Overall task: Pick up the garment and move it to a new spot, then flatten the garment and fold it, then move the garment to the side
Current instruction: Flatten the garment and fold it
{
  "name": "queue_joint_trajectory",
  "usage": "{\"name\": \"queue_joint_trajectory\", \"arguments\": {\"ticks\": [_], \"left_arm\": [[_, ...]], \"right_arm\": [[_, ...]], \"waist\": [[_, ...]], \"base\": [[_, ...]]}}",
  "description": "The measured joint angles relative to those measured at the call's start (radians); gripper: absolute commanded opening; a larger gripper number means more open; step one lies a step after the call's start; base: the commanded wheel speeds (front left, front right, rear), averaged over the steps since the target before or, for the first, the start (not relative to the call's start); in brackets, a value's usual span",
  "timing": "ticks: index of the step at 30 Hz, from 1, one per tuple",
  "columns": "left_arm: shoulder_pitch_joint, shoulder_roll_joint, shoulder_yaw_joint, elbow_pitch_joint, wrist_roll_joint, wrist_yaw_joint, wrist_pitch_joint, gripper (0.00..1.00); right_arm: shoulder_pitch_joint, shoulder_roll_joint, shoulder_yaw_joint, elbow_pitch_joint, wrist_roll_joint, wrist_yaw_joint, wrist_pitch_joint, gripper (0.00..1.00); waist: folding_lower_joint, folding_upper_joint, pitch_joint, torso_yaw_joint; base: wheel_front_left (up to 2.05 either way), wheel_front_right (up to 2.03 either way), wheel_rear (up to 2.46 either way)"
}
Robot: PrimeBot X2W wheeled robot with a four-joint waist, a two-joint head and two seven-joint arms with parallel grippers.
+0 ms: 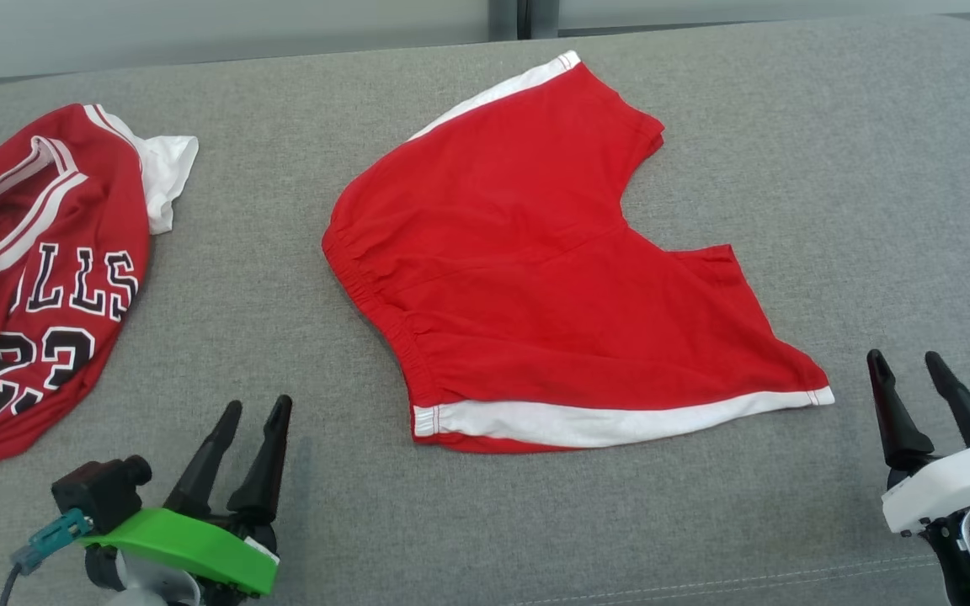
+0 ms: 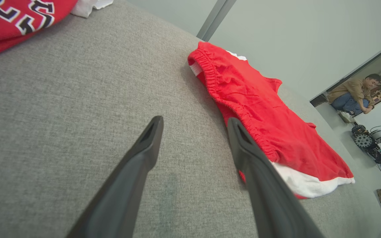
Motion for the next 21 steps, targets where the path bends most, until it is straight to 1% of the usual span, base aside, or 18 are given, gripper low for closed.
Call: {"name": "queue_joint_trajectory", "arguments": {"ticks": [3, 7, 11, 14, 17, 21], "left_arm": [[0.015, 0.002, 0.067, -0.020, 0.041, 0.000, -0.001, 1.00], [0.036, -0.001, 0.132, -0.043, 0.083, 0.002, -0.001, 1.00], [0.042, -0.002, 0.162, -0.052, 0.148, 0.010, -0.001, 1.00], [0.075, -0.005, 0.184, -0.056, 0.196, 0.010, -0.001, 1.00], [0.099, -0.005, 0.201, -0.070, 0.244, 0.022, -0.001, 1.00], [0.126, -0.003, 0.222, -0.081, 0.273, 0.027, -0.001, 1.00]], "right_arm": [[0.002, -0.041, 0.015, -0.015, -0.096, -0.012, -0.051, 1.00], [0.003, -0.061, 0.034, -0.031, -0.190, -0.049, -0.111, 1.00], [0.012, -0.061, 0.038, -0.037, -0.232, -0.078, -0.119, 1.00], [0.028, -0.043, 0.052, -0.037, -0.248, -0.097, -0.119, 1.00], [0.064, -0.035, 0.065, -0.032, -0.262, -0.107, -0.119, 1.00], [0.078, -0.032, 0.069, -0.031, -0.274, -0.114, -0.119, 1.00]], "waist": [[-0.0001, 0.0000, -0.020, 0.000], [0.0000, 0.0000, -0.047, -0.003], [0.0000, 0.0000, -0.076, -0.006], [0.0000, 0.0000, -0.109, -0.008], [0.0000, 0.0000, -0.143, -0.010], [0.0000, 0.0000, -0.171, -0.011]], "base": [[0.00, 0.00, 0.00], [0.00, 0.00, 0.00], [0.00, 0.00, 0.00], [0.00, 0.00, 0.00], [0.00, 0.00, 0.00], [0.00, 0.00, 0.00]]}}
